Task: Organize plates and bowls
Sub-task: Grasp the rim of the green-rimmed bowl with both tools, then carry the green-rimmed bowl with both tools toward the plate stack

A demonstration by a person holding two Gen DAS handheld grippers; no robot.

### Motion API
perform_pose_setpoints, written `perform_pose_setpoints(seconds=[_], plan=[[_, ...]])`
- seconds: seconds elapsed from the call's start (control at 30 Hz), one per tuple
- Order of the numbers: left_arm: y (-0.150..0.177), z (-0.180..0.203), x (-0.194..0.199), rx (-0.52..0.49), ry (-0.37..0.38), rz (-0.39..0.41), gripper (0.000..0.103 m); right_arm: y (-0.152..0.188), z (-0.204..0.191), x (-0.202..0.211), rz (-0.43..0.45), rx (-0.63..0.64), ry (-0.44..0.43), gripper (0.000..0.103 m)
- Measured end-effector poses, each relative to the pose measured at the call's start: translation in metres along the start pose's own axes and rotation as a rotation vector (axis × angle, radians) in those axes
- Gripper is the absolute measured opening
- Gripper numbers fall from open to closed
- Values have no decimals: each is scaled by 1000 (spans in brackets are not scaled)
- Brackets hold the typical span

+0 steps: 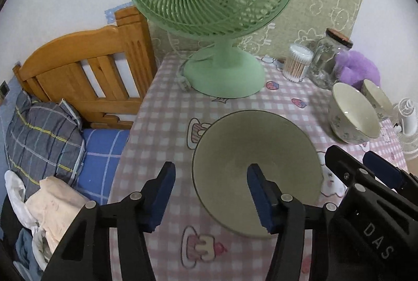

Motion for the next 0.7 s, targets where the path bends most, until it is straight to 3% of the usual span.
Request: perform_pose_setpoints(seconds=[0.23, 0.4, 0.7], plan=[[-2, -1, -24, -30, 9, -33, 35, 2, -15, -29, -49, 5, -29, 46], [-4, -6, -33, -40, -5, -51, 25, 4, -29, -42, -81, 12, -63, 16], [-2, -5, -32, -70, -25, -55, 24, 4, -30, -43, -81, 41, -26, 14]])
Point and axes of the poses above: each gripper's, at about its wrist camera, not at the fingertips, and x roughly against the way its jaws point, z to its right, y to its underside, the point moved 9 cm from there along -x, roughly the way its jaws point, and after that the axes turned 5 degrees about y, right-handed, at the moved point
